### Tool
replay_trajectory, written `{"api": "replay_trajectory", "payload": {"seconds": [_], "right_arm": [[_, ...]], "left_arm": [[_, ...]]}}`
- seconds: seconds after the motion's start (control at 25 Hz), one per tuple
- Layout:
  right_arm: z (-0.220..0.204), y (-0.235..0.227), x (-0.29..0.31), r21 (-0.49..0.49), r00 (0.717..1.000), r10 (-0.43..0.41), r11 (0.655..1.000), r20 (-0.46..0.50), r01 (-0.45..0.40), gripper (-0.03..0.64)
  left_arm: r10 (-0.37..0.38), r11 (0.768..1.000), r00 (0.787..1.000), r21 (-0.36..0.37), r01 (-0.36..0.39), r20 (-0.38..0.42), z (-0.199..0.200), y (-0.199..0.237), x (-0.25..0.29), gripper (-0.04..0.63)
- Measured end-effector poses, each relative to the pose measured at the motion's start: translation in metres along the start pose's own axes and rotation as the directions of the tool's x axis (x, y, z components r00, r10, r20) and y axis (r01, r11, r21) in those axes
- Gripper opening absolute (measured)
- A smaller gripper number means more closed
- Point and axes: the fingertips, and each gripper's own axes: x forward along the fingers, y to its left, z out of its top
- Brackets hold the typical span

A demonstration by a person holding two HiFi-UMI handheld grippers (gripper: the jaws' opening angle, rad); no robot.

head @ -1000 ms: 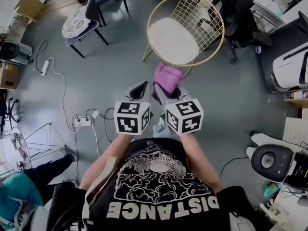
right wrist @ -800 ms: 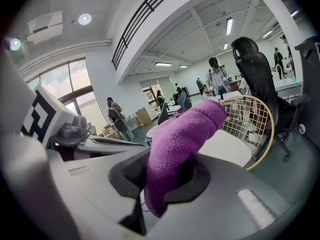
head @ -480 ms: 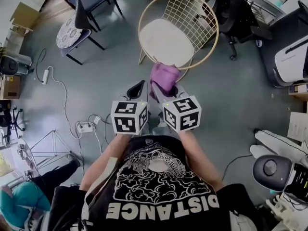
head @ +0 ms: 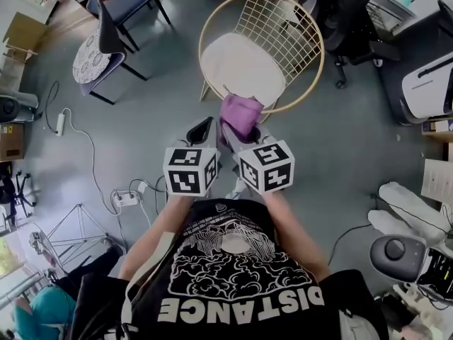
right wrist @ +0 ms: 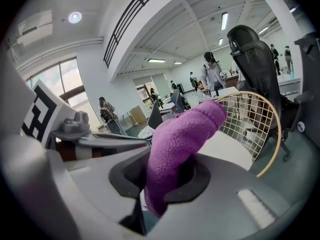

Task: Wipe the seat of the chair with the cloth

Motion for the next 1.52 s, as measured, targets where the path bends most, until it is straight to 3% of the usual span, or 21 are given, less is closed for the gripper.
{"api": "replay_trajectory", "payload": {"seconds": [0.16,0.44,0.96,1.24,1.52], "right_arm": [[0.021,-0.002,0.043,0.007,1.0,-0.019,1.0,-0.006,0.019,0.064],[0.065,0.004,0.126,0.07,0.989,-0.133,0.988,-0.062,0.137,0.064],[0.081,-0.006,0.182,0.182,0.969,-0.244,0.952,-0.034,0.246,0.064],[0.073,-0.037,0.198,0.258,0.956,-0.29,0.921,-0.053,0.294,0.064],[0.07,-0.089,0.234,0.323,0.964,-0.261,0.909,-0.054,0.265,0.064]], "left_arm": [[-0.021,1.0,1.0,-0.001,0.021,-0.005,0.022,0.039,0.021,-0.008],[-0.157,0.987,0.985,0.01,0.158,-0.074,0.072,0.113,0.06,-0.008],[-0.313,0.944,0.937,0.056,0.324,-0.154,0.088,0.16,0.102,-0.008],[-0.326,0.932,0.921,0.089,0.35,-0.213,0.086,0.169,0.129,-0.008],[-0.293,0.938,0.915,0.102,0.332,-0.278,0.084,0.176,0.179,-0.006]]}}
